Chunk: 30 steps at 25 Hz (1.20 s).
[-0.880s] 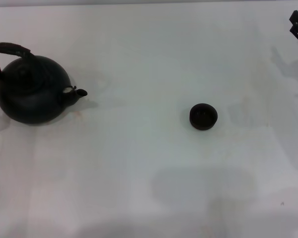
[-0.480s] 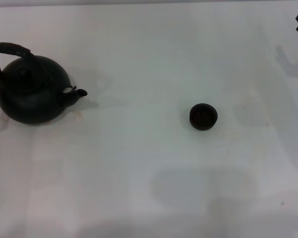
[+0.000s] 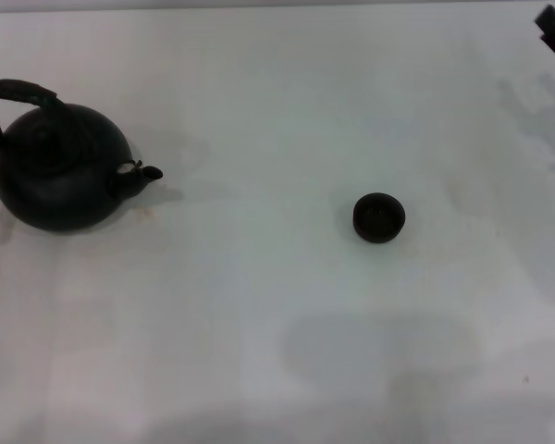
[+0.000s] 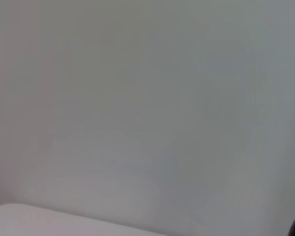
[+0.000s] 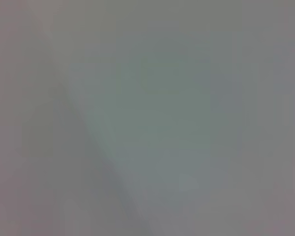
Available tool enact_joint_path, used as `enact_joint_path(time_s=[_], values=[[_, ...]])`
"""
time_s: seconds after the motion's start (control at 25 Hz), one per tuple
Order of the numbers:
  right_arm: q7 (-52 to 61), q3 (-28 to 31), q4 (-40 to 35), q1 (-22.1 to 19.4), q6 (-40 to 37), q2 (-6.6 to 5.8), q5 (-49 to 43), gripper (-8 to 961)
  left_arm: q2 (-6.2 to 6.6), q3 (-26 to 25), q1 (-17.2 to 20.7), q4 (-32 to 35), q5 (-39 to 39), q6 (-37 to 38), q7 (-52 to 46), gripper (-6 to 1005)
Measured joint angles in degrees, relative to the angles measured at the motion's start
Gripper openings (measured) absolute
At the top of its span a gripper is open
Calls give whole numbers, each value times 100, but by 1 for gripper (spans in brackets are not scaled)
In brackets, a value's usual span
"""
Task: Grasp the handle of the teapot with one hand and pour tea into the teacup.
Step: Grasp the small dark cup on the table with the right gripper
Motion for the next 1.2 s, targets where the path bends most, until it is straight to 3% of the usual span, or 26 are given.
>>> enact_joint_path(time_s=[0.28,0.52,0.6,0.64,0.72,0.92,1.2], values=[[2903,-783,-1538,120,-536,-225,-1620,856,12,0,11,27,0,-2,0,875],[3909,-855,-2815,270,-189,-312,-3276,852,15,1,30,41,1,1,0,874],[4392,-867,-3562,438,214,-354,-4443,850,15,0,33,42,1,2,0,874],[4392,-867,-3562,438,214,-354,-4443,849,14,0,33,42,1,4,0,874],[4770,-868,-4199,548,527,-318,-5461,847,13,-5,34,47,-13,16,0,874],[5972,-998,-5786,684,1041,-18,-7448,842,12,-8,12,105,-73,39,0,874],[7524,-2373,-7525,672,1445,-1,-8769,835,12,-9,-22,115,-257,49,-3,873]])
